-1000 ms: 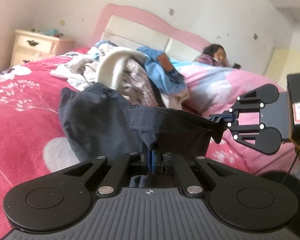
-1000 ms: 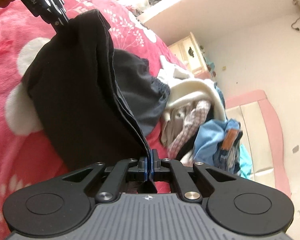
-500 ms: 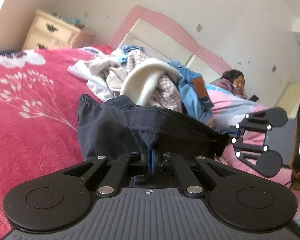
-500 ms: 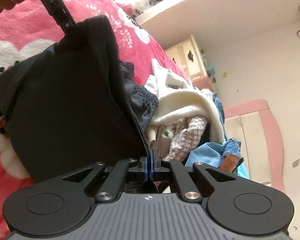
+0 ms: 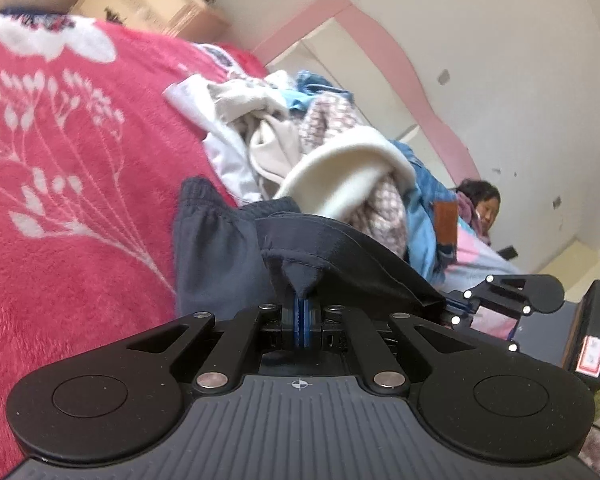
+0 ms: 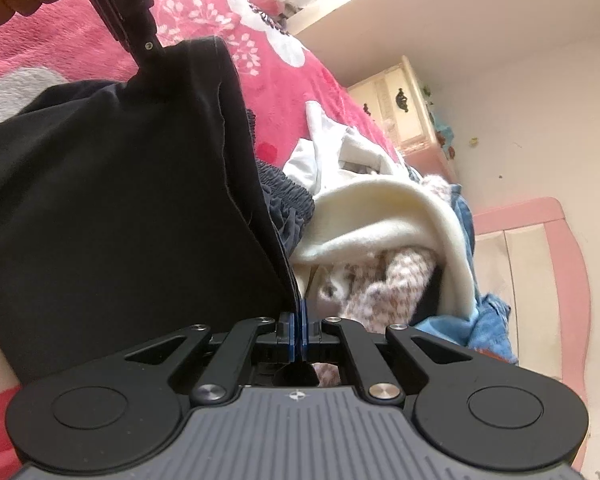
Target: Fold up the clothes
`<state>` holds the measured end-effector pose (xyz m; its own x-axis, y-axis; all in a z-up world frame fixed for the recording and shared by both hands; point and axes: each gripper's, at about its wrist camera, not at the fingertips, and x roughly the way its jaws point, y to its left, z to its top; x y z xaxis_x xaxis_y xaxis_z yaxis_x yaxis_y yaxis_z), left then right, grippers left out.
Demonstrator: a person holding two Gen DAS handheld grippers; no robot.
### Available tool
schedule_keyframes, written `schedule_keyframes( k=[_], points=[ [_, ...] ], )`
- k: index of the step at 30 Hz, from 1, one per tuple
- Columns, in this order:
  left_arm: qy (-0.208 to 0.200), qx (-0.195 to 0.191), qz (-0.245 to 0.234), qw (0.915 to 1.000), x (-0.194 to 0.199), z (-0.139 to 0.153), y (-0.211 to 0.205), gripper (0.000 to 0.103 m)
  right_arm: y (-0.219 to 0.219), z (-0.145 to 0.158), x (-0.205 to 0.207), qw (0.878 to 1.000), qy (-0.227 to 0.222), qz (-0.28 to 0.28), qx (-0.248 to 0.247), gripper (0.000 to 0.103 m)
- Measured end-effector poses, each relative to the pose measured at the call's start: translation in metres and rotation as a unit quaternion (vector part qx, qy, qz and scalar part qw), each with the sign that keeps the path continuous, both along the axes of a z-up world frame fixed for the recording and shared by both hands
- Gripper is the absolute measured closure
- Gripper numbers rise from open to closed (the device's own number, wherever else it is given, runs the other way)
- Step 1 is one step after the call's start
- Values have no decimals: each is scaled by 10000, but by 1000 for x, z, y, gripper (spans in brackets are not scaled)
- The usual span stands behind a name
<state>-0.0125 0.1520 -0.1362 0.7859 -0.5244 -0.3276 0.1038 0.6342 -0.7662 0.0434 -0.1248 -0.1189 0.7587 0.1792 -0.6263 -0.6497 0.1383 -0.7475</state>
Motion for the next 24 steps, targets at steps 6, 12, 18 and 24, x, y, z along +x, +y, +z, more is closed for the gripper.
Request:
schedule_keyframes(
  k=[6,12,18,24],
  points=[
    [176,-261,156,9994,11,-13,15,102,15,-11,22,9996,85,202,-165,100],
    [295,-450,391,9978,20,-22,31,102,31,-23,45,9991,6,414,-57,99],
    [559,-601,691,9942,22,-34,44,102,33,-31,69,9965,-26,267,791,71],
    [664,-638,748,9929,22,-36,48,101,3,0,83,9701,-56,-491,2377,61]
  ],
)
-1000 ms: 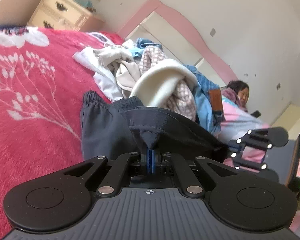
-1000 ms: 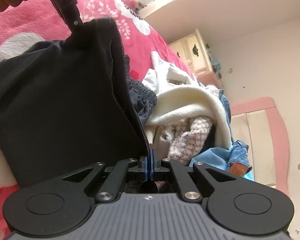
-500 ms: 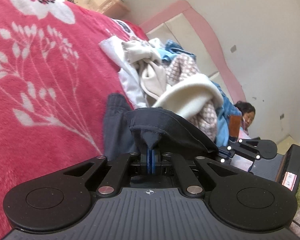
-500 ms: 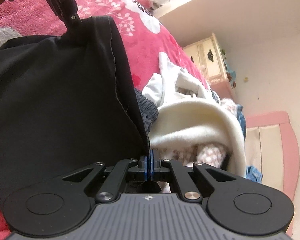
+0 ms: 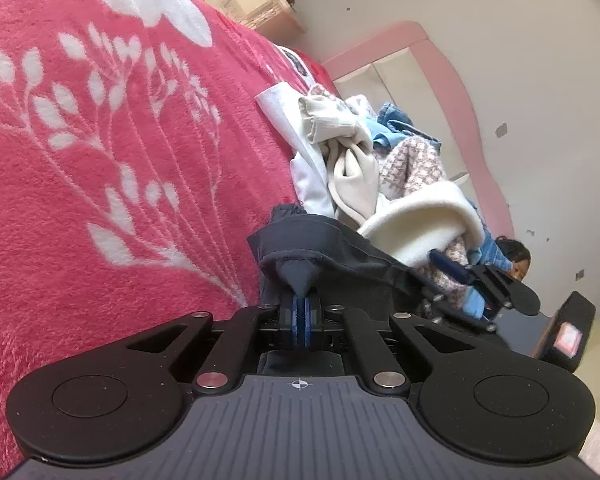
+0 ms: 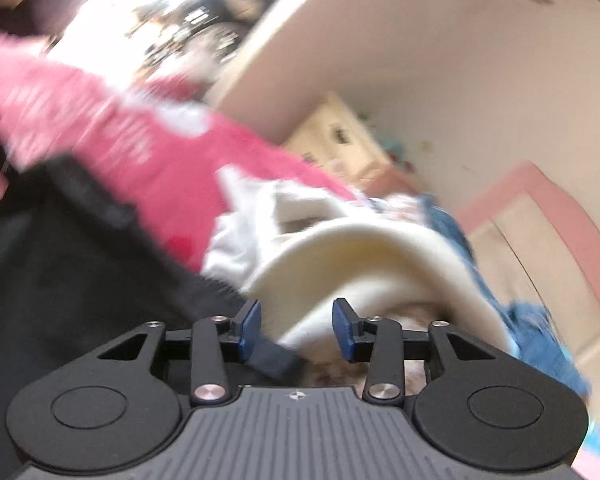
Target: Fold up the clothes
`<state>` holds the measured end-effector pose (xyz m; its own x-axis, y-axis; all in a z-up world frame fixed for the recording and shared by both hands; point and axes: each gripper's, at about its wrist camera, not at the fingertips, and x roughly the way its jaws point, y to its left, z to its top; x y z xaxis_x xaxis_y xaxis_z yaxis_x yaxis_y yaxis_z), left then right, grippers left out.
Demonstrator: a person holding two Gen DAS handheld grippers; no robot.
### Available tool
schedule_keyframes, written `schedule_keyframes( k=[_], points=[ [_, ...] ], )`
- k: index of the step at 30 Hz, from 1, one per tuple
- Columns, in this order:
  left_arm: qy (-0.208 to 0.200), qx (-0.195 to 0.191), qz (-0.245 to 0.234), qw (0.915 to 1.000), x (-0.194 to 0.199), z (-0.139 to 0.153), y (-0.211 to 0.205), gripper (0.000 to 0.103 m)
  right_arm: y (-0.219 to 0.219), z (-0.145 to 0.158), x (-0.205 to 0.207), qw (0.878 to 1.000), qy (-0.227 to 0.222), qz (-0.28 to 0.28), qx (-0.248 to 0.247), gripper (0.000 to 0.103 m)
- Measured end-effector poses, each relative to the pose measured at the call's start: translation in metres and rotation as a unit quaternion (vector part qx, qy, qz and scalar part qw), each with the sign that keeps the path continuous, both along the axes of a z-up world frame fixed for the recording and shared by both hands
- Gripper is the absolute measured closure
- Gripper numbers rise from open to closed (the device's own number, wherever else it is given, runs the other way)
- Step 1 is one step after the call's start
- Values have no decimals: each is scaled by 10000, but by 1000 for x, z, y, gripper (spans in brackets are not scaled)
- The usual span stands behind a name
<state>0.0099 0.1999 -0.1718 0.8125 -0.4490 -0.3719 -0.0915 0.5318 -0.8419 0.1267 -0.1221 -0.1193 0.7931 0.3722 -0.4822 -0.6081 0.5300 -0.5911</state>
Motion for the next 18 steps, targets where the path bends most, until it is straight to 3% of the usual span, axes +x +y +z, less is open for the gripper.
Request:
schedule_keyframes(
  k=[2,4,7,9,12,15,16,18],
  points=[
    [85,-27,49,9999,1,-1,1,97,-17,12,-2,9982,14,-326,512,61],
    [203,-84,232,9995,0,-2,4,74,-38,24,-5,9925,251,-621,1025,61],
    [146,-346,395,9985,-5,-2,11,67,-74,39,-6,9715,1038,-1097,1826,59],
    [163,-509,517,9972,-9,-1,17,59,-105,44,-11,9418,1855,-1400,2429,52],
    [118,-729,688,9949,-25,2,25,50,-156,42,-18,8710,3190,-1816,3264,47],
    [100,-809,694,9943,-56,7,24,44,-191,21,-26,8053,4235,-2088,3586,43],
    [138,-736,569,9956,-68,10,21,42,-197,12,-28,7934,4459,-2159,3537,42],
    [262,-503,217,9982,-88,14,8,37,-204,-6,-32,7825,4741,-2293,3323,40]
  ],
)
